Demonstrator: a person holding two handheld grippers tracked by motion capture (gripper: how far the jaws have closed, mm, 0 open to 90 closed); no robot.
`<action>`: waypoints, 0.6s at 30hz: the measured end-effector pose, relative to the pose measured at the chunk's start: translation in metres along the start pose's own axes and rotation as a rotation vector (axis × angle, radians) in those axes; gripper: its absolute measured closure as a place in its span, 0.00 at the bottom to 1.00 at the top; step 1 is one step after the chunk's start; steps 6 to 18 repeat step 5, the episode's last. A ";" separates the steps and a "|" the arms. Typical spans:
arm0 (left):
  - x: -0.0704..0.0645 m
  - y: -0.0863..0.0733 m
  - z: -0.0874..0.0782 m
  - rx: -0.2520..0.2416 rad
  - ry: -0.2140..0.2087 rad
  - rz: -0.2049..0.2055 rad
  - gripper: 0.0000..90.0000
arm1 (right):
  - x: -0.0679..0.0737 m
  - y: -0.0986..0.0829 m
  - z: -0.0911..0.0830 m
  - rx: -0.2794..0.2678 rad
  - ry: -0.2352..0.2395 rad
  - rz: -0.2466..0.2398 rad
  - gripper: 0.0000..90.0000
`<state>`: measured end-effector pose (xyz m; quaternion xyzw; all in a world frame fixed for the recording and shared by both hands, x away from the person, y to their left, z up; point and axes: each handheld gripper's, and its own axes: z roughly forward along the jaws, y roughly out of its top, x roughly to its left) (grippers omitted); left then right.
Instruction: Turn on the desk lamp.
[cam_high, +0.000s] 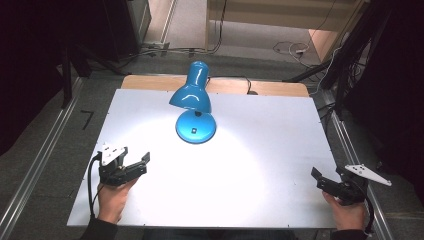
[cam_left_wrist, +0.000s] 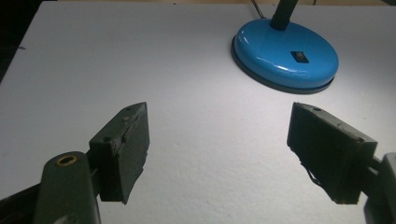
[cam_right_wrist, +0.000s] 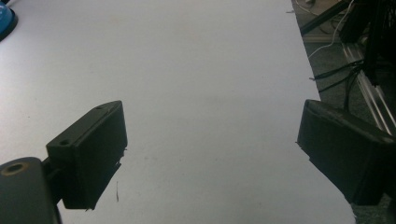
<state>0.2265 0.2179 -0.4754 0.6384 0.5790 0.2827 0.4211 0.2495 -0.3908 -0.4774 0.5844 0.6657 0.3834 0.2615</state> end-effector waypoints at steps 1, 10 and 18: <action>0.003 -0.002 -0.003 0.000 0.013 0.002 0.23 | 0.000 0.000 0.000 0.007 -0.003 -0.001 0.08; 0.018 -0.011 -0.013 0.015 0.032 -0.048 0.22 | 0.000 -0.001 -0.001 0.009 -0.005 0.009 0.08; 0.018 -0.011 -0.013 0.015 0.032 -0.048 0.22 | 0.000 -0.001 -0.001 0.009 -0.005 0.009 0.08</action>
